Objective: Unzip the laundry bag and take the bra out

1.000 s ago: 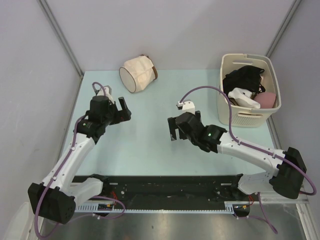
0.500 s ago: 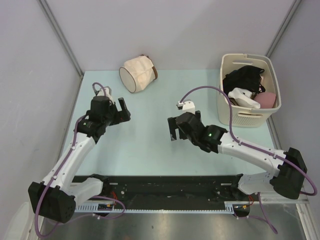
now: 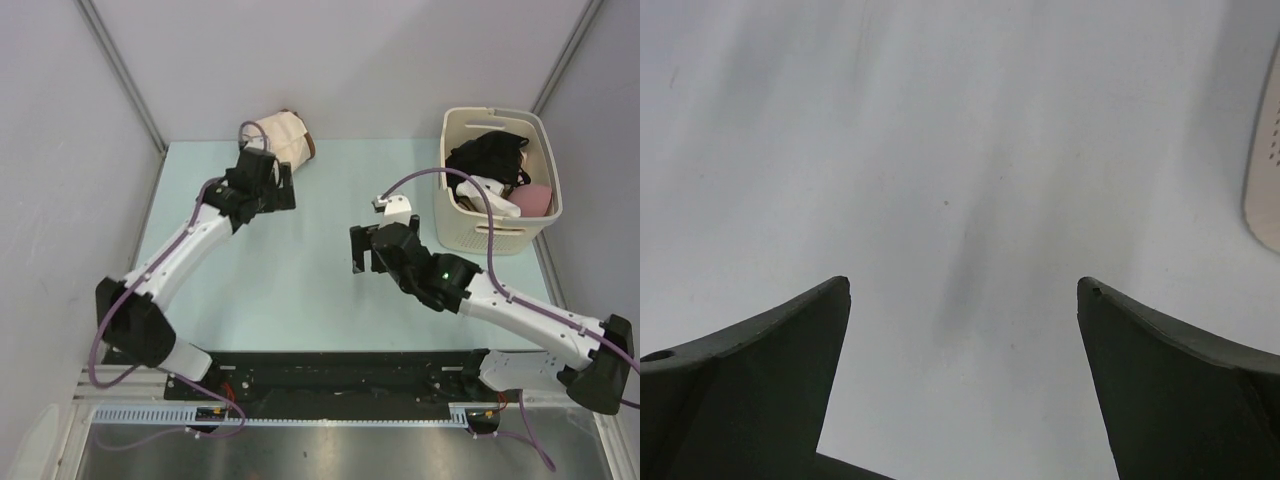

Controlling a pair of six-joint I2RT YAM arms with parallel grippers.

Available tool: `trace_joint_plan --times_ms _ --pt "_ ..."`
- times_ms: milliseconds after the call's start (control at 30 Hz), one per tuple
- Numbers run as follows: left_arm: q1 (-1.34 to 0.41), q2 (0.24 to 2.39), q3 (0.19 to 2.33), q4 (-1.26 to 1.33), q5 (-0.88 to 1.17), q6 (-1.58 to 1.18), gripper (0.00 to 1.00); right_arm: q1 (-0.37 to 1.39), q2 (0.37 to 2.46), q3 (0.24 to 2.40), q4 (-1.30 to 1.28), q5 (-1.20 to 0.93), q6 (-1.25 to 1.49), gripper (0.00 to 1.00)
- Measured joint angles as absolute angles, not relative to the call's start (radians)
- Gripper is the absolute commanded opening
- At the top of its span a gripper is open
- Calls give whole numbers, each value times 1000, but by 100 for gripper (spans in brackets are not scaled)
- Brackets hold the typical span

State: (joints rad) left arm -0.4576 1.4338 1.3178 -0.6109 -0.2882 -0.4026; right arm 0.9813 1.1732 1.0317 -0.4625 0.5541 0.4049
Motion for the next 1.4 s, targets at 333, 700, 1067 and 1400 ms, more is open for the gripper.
trace_joint_plan --times_ms 333,700,1067,1400 --pt "-460 1907 1827 -704 -557 -489 99 977 1075 1029 -494 600 419 100" --pt "-351 2272 2156 -724 -574 -529 93 925 1156 1028 -482 506 437 100" --pt "-325 2385 2201 -599 -575 -444 0 918 1242 1022 -426 419 444 100" --pt "-331 2146 1866 -527 -403 -376 0 875 1193 1021 -449 416 458 100"
